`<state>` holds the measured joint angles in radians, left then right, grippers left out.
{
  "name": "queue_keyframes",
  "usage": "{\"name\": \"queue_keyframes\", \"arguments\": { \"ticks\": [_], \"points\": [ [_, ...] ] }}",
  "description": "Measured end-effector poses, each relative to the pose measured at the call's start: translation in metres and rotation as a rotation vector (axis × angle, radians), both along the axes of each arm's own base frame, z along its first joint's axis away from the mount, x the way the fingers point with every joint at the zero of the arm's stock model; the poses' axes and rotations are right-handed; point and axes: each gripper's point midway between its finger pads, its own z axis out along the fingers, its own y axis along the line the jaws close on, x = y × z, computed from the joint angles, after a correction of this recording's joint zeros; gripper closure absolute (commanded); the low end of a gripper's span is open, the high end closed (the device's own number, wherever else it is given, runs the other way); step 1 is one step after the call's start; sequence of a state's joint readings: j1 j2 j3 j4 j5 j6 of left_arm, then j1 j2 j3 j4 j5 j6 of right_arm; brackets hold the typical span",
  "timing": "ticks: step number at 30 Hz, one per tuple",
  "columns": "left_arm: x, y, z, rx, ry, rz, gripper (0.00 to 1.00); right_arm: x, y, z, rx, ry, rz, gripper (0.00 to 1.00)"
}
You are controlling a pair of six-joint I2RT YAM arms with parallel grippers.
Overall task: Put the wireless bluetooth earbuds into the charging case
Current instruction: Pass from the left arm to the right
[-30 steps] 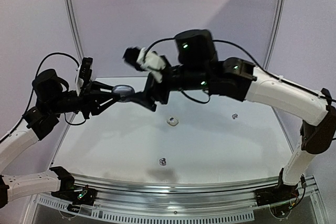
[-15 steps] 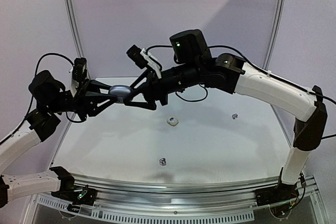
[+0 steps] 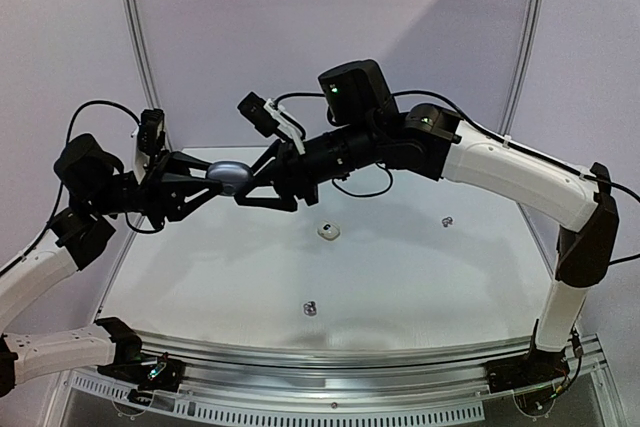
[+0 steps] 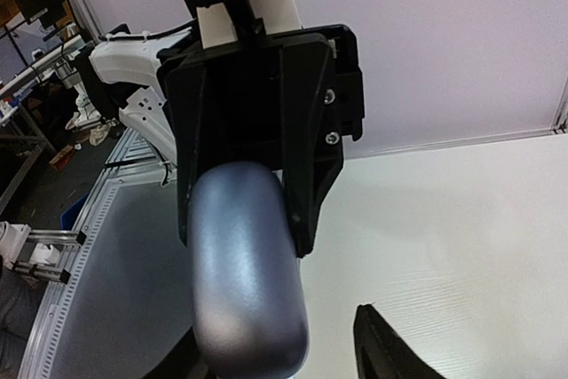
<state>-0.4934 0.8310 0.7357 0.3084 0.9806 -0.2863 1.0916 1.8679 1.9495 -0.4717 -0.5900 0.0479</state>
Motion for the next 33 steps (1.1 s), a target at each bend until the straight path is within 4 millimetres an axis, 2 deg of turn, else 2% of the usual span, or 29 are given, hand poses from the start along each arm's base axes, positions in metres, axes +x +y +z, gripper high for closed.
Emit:
{"name": "queue_keyframes", "arguments": {
  "ticks": [3,5,9,13,20,24,27,29,31,33],
  "points": [
    [0.0003,0.0,0.0,0.0,0.002,0.001,1.0,0.0,-0.0001,0.0013,0.004,-0.005,0.001,0.62],
    [0.0007,0.0001,0.0002,-0.001,0.002,0.004,1.0,-0.0006,-0.0001,0.0021,0.007,-0.007,0.003,0.63],
    [0.0006,0.0001,0.0002,-0.001,0.002,0.003,1.0,-0.001,0.0,0.0025,0.008,-0.006,0.005,0.49],
    [-0.0005,-0.0001,-0.0003,0.001,0.003,-0.004,1.0,-0.0005,0.0002,0.0035,0.012,-0.006,0.004,0.46],
    [-0.0001,-0.0001,-0.0003,0.001,0.003,-0.002,1.0,-0.0008,0.0003,0.0042,0.015,-0.008,0.006,0.66],
    [0.0001,-0.0002,-0.001,0.003,0.004,-0.001,1.0,-0.0026,0.0001,0.0045,0.016,-0.002,0.015,0.84],
    [0.0002,-0.0003,-0.0019,0.005,0.017,-0.003,1.0,-0.0043,-0.0006,0.0048,0.017,-0.007,0.025,0.92],
    [0.0001,-0.0003,-0.002,0.005,0.019,-0.003,0.72,-0.0046,-0.0006,0.0049,0.017,-0.005,0.026,0.94],
    [0.0001,-0.0003,-0.0021,0.005,0.02,-0.003,0.49,-0.0046,-0.0006,0.0049,0.017,-0.005,0.026,0.96],
    [0.0003,-0.0004,-0.0028,0.007,0.021,-0.003,0.35,-0.0044,-0.0005,0.0052,0.018,-0.002,0.024,0.97]
  ]
}}
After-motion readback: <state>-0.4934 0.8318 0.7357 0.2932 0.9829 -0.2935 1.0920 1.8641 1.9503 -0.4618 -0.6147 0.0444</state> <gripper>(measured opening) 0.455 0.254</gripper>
